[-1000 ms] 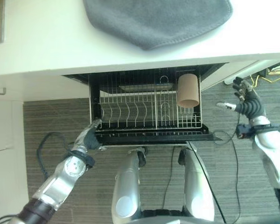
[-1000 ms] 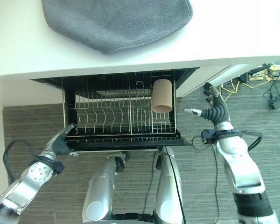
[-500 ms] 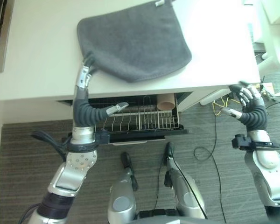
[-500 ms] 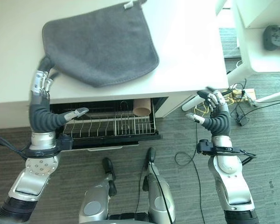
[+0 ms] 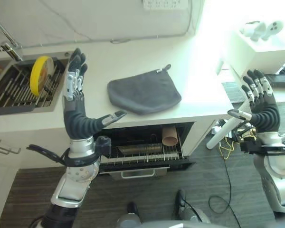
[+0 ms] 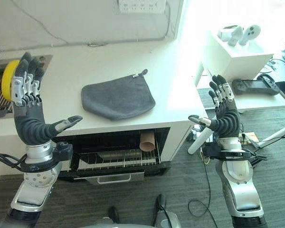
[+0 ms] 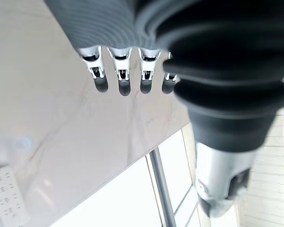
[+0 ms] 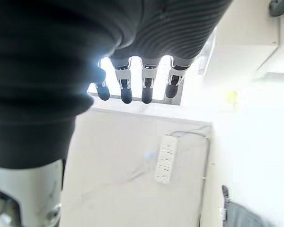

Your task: Place the dishes in the dishwasher.

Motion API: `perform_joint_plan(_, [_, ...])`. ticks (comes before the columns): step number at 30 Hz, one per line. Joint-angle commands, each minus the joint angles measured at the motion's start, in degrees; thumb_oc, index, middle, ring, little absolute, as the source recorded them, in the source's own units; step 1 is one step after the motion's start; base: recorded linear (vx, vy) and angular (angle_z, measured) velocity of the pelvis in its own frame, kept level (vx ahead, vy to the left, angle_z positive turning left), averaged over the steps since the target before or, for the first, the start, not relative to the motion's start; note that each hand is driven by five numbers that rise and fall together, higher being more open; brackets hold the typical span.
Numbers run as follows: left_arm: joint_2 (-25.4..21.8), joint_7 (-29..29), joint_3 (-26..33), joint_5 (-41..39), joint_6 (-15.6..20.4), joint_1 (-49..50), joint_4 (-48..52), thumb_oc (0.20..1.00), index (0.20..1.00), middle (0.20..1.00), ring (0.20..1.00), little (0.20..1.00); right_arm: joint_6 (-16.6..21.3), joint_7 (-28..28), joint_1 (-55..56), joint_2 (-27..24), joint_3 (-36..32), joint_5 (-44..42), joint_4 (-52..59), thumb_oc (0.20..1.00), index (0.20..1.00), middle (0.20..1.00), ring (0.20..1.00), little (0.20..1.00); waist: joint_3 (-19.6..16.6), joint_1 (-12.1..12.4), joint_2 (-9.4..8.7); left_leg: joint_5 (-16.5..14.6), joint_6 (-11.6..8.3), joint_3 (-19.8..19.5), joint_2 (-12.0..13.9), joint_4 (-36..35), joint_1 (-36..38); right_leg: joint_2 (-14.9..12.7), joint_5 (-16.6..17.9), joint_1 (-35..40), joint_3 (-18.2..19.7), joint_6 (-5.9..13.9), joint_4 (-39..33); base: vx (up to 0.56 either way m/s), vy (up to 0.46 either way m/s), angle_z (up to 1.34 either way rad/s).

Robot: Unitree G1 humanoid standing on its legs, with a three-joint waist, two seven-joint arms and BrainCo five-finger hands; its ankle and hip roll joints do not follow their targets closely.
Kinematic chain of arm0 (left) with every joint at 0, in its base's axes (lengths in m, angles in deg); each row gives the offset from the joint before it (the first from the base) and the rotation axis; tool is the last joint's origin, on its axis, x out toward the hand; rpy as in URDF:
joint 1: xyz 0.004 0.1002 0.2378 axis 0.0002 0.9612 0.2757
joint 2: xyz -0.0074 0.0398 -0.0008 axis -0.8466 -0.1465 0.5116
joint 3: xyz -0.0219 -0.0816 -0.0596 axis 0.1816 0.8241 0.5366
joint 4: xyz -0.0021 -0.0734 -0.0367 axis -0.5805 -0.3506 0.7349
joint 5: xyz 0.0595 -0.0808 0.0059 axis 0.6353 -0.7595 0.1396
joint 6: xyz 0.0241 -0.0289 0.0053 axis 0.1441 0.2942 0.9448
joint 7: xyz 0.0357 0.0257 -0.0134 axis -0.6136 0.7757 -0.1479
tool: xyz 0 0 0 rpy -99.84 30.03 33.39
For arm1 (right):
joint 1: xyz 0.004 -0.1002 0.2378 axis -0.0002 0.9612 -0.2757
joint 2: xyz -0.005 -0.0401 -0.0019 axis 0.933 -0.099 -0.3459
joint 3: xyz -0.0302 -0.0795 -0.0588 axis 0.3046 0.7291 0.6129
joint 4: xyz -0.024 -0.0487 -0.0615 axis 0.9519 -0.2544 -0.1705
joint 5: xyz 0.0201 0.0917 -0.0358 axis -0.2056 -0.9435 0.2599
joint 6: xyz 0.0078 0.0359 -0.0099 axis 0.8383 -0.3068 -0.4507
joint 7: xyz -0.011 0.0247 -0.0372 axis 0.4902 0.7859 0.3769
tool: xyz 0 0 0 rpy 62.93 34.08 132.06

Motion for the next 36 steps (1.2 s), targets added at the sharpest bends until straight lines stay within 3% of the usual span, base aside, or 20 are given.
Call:
perform_joint_plan(1, [-1.95,0.16,2.03,-5.51,2.31,-0.38,0.3,1.0,1.0,1.0,1.0,1.0,3.49,1.79,-0.79,-0.91,-2.62,-1.48,5.25,1.0,1.0,1.0,1.0,1.0,-1.16,0.02,-2.09,-2.82,-1.12,-2.14,3.6,-0.13,0.68,-4.94,-6.2,5.43,-3.26,4.05,0.1,0.05,-0.087,0.05])
perform_joint_plan(6, [-0.26,-2.39,4.93,-12.01,1.67,3.18,1.11,1.0,1.0,1.0,1.0,1.0,2.45,4.65,1.17,-1.82,-5.1,-2.72,6.9,1.0,1.0,1.0,1.0,1.0,-2.68,0.58,-1.45,-0.86,-2.39,-0.92,4.22,0.19,0.93,-4.16,-7.17,6.41,-4.27,3.15,0.1,0.02,-0.072,0.21])
perform_joint_plan(8, [0.49,-2.94,5.9,-13.07,3.07,4.46,1.12,1.0,1.0,1.0,1.0,1.0,0.62,3.82,-0.7,-4.35,-6.4,-4.18,5.94,1.0,1.0,1.0,1.0,1.0,-1.85,1.99,-2.18,-3.74,-2.64,-7.19,3.34,6.55,-0.91,-4.05,-7.48,6.72,-1.59,2.55,0.1,-0.12,0.128,0.27])
perform_joint_plan(9, [0.69,-2.39,6.23,-12.5,3.61,5.02,1.2,1.0,1.0,1.0,1.0,1.0,0.41,4.08,-2.19,-5.05,-6.39,-4.68,5.2,1.0,1.0,1.0,1.0,1.0,-1.72,2.15,-2.48,-4.35,-2.33,-8.31,3.22,8.83,-1.88,-4.46,-6.86,6.13,-0.52,2.46,0.1,-0.18,0.28,0.12])
perform_joint_plan(11, [0.67,-2.02,5.89,-12.14,3.96,4.51,1.45,1.0,1.0,1.0,1.0,1.0,1.01,4.09,-4.64,-6.85,-6.78,-6.54,3.83,1.0,1.0,1.0,1.0,1.0,-1.24,1.95,-3.27,-4.1,-2.89,-8.58,6.34,15.16,-2.84,-6.02,-5.63,5.61,0.99,2.53,0.1,-0.22,0.447,-0.41])
perform_joint_plan(12, [0.69,-2.54,5.67,-12.28,4.15,3.98,1.2,1.0,1.0,1.0,1.0,1.0,1.45,3.75,-5.33,-7.23,-6.71,-6.37,3.41,1.0,1.0,1.0,1.0,1.0,-1.01,1.86,-3.38,-4.51,-2.92,-8.94,6.68,15.94,-2.81,-6.56,-5.15,5.46,1.25,2.85,0.1,-0.21,0.594,-0.5])
perform_joint_plan(13, [0.28,-2.7,5.49,-12.12,4.39,2.88,0.6,1.0,1.0,1.0,1.0,1.0,1.31,3.47,-6.73,-8.01,-6.46,-6.85,3.27,1.0,1.0,1.0,1.0,1.0,-0.67,1.52,-3.34,-6.98,-2.46,-9.97,5.69,14.79,-1.36,-8.16,-3.8,5.07,2.15,4.37,0.1,-0.15,0.59,-0.24])
perform_joint_plan(15, [-0.61,-4.46,5.09,-14.13,4.32,0.95,-0.28,1.0,1.0,1.0,1.0,1.0,1.66,2.85,-6.92,-7.57,-6.72,-6.6,3.51,1.0,1.0,1.0,1.0,1.0,-0.03,0.21,-3.05,-8.56,-2.01,-7.55,5.73,12.37,1.0,-11.4,-1.5,4.22,2.73,7.21,0.1,-0.11,0.661,-0.16])
perform_joint_plan(16, [-0.8,-8.06,4.11,-17.87,3.76,-1.63,-1.35,1.0,1.0,1.0,1.0,1.0,2.11,1.19,-5.86,-6.22,-6.88,-4.72,3.84,1.0,1.0,1.0,1.0,1.0,0.67,-0.34,-3.27,-9.64,-1.75,-6.54,4.7,12.35,1.46,-15.0,1.59,3.79,2.14,8.97,0.1,-0.08,0.697,0.01])
perform_joint_plan(19, [-0.12,-14.11,2.49,-18.55,1.78,-4.3,-0.1,1.0,1.0,1.0,1.0,1.0,1.86,0.32,-2.95,-1.65,-7.58,-4.58,5.87,1.0,1.0,1.0,1.0,1.0,2.72,0.17,-4.78,-13.96,-0.24,-8.48,-1.74,13.68,1.69,-22.41,13.88,0.68,-2.75,10.91,1.59,-0.07,0.632,0.73])
perform_joint_plan(20, [-0.45,-14.94,2.86,-18.73,0.93,-3.94,0.36,1.0,1.0,1.0,1.0,1.0,1.18,1.27,-3.01,-0.09,-6.67,-2.56,5.85,1.0,1.0,1.0,1.0,1.0,3.39,0.34,-4.61,-14.01,0.46,-6.96,-3.12,12.6,2.86,-22.31,14.76,-0.83,-5.05,10.89,3.77,-0.09,0.564,0.46])
perform_joint_plan(21, [-0.82,-15.19,3.07,-19.11,0.43,-3.92,0.38,1.0,1.0,1.0,1.0,1.0,0.85,0.81,-3.33,-0.28,-5.87,-1.43,5.64,1.0,1.0,1.0,1.0,1.0,3.31,0.29,-4.1,-13.51,1.12,-6.33,-3.35,10.89,3.67,-20.5,12.21,-1.05,-4.67,10.31,5.19,-0.1,0.578,-0.18])
perform_joint_plan(23, [-1.76,-15.93,3.25,-20.2,-0.51,-4.28,-0.15,1.0,1.0,1.0,1.0,1.0,1.61,0.27,-3.58,-1.4,-5.27,-2.72,5.27,1.0,1.0,1.0,1.0,1.0,2.37,-0.65,-3.11,-11.43,2.83,-5.65,-4.26,6.86,4.22,-14.4,5.45,-2.0,-3.13,8.55,9.44,-0.07,0.422,-0.46])
perform_joint_plan(25, [-2.23,-15.58,2.72,-19.31,-0.42,-4.44,-0.65,1.0,1.0,1.0,1.0,1.0,3.61,0.13,-2.05,-1.84,-5.85,-3.56,4.91,1.0,1.0,1.0,1.0,1.0,1.54,-1.76,-3.26,-9.67,4.42,-4.96,-5.49,3.61,4.54,-8.96,2.49,-3.0,-2.13,7.03,13.78,-0.05,0.251,0.03])
perform_joint_plan(26, [-2.28,-15.24,2.7,-18.92,-0.42,-4.34,-0.69,1.0,1.0,1.0,1.0,1.0,4.03,0.34,-1.33,-2.02,-6.16,-3.96,4.95,1.0,1.0,1.0,1.0,1.0,1.35,-1.96,-3.35,-9.37,4.8,-4.78,-5.77,2.81,4.81,-7.79,1.49,-2.86,-2.13,6.68,14.22,0.0,0.162,0.21])
perform_joint_plan(28, [-2.22,-14.64,2.29,-18.87,-1.42,-3.93,-0.35,1.0,1.0,1.0,1.0,1.0,4.54,0.79,1.39,-2.51,-7.67,-5.09,5.44,1.0,1.0,1.0,1.0,1.0,0.62,-2.65,-3.57,-8.81,6.14,-4.74,-6.77,1.25,5.34,-2.72,-3.04,-1.85,-1.7,5.36,14.86,0.02,0.042,0.04])
perform_joint_plan(31, [-1.85,-14.73,1.02,-17.74,-2.08,-3.89,0.22,1.0,1.0,1.0,1.0,1.0,5.5,0.68,1.94,-2.59,-7.98,-5.96,5.52,1.0,1.0,1.0,1.0,1.0,-0.36,-2.4,-3.71,-8.44,6.45,-3.5,-7.74,0.28,5.52,0.35,-6.39,0.8,-3.07,3.1,10.5,0.02,-0.128,-0.19])
perform_joint_plan(33, [-1.68,-13.26,0.59,-16.49,-2.14,-4.24,0.14,1.0,1.0,1.0,1.0,1.0,5.68,-0.02,1.16,-2.67,-7.44,-5.57,5.25,1.0,1.0,1.0,1.0,1.0,-1.03,-2.83,-3.12,-7.73,5.99,-2.2,-7.32,0.66,5.37,1.54,-7.31,2.82,-0.98,1.88,7.09,0.03,-0.28,-0.43])
perform_joint_plan(36, [-1.04,-12.65,0.46,-17.95,-2.06,-4.26,0.17,1.0,1.0,1.0,1.0,1.0,4.96,-1.12,-1.25,-2.94,-6.07,-4.04,5.07,1.0,1.0,1.0,1.0,1.0,-1.78,-2.67,-2.97,-8.61,5.05,-0.2,-6.35,5.43,3.93,1.73,-7.32,5.13,-0.86,0.4,4.19,0.06,-0.288,-0.02])
